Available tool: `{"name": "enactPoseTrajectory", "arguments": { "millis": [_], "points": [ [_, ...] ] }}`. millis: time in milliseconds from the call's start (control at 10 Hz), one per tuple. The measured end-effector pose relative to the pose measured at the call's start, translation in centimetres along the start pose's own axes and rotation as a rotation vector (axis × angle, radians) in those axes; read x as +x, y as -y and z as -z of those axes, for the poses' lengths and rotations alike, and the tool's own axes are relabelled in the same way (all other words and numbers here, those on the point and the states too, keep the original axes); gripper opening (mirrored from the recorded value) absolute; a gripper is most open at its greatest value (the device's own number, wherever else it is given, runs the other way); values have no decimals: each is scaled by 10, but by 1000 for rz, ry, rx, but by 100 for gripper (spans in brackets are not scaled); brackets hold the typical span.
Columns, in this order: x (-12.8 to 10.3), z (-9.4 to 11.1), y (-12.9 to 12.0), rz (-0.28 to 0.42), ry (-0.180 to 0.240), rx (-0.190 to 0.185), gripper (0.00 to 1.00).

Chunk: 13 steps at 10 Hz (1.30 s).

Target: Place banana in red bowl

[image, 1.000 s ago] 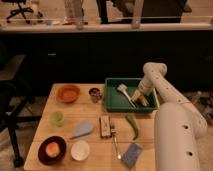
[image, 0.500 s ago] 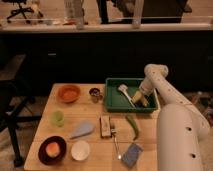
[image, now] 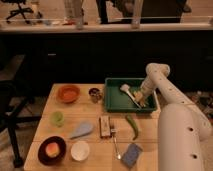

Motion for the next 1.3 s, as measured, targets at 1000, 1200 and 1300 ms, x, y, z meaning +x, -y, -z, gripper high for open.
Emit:
{"name": "enactPoseTrajectory", "arguments": {
  "millis": [1000,1200,1300],
  "points": [
    [-10,44,-12,52,108,-2,0],
    [-16,63,-20,82,153,-5,0],
    [-21,71,-26,100,179,-9,0]
  ]
}}
